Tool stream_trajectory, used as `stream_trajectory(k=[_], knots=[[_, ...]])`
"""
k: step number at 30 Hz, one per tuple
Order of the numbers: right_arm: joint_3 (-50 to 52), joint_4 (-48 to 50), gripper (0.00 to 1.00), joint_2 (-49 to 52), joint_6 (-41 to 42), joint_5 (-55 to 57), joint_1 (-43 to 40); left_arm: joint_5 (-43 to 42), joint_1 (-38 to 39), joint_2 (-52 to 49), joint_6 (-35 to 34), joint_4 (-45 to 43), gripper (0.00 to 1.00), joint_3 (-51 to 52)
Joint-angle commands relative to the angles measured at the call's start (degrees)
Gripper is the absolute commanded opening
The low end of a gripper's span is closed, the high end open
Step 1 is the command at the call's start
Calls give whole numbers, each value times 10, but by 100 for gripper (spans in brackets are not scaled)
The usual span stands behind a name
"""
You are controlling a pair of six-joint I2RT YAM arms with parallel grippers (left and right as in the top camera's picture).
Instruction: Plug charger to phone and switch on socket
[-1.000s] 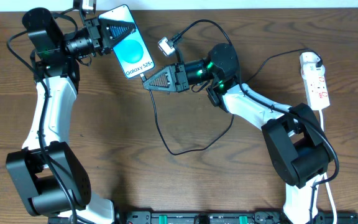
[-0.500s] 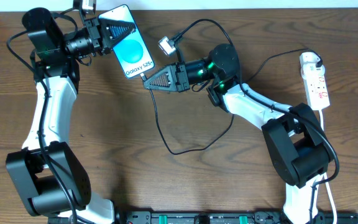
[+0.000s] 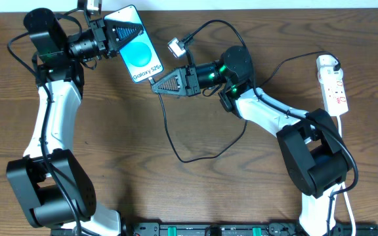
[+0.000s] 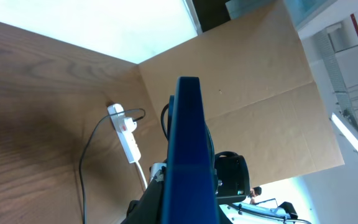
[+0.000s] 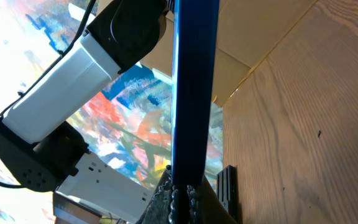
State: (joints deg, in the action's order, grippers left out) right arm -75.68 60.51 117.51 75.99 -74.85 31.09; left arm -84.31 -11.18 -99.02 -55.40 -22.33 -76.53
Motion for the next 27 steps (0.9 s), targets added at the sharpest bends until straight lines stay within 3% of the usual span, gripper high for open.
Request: stream_trajectory(k=[1,15,16,18,20,21,27], knots=[[-2,1,1,-3,-11,53,-7,-27,5,2,21,-3,7,-5],[-2,1,1,-3,-11,132,-7,-27,23,2,31,-3,8,-5],[-2,1,5,-3,-11,132,-7,-27,23,2,31,-3,7,-5],[-2,1,30,-3,-11,128,-7,-27,23,2,31,-3,8,-5],[-2,1,80,-3,-11,120,-7,-27,23,2,31,-3,7,-5],[-2,1,99,-3,-11,115,-7,-27,23,2,31,-3,7,-5],[-2,1,99,-3,-11,93,-13,-27,12,2,31,-3,7,-5]])
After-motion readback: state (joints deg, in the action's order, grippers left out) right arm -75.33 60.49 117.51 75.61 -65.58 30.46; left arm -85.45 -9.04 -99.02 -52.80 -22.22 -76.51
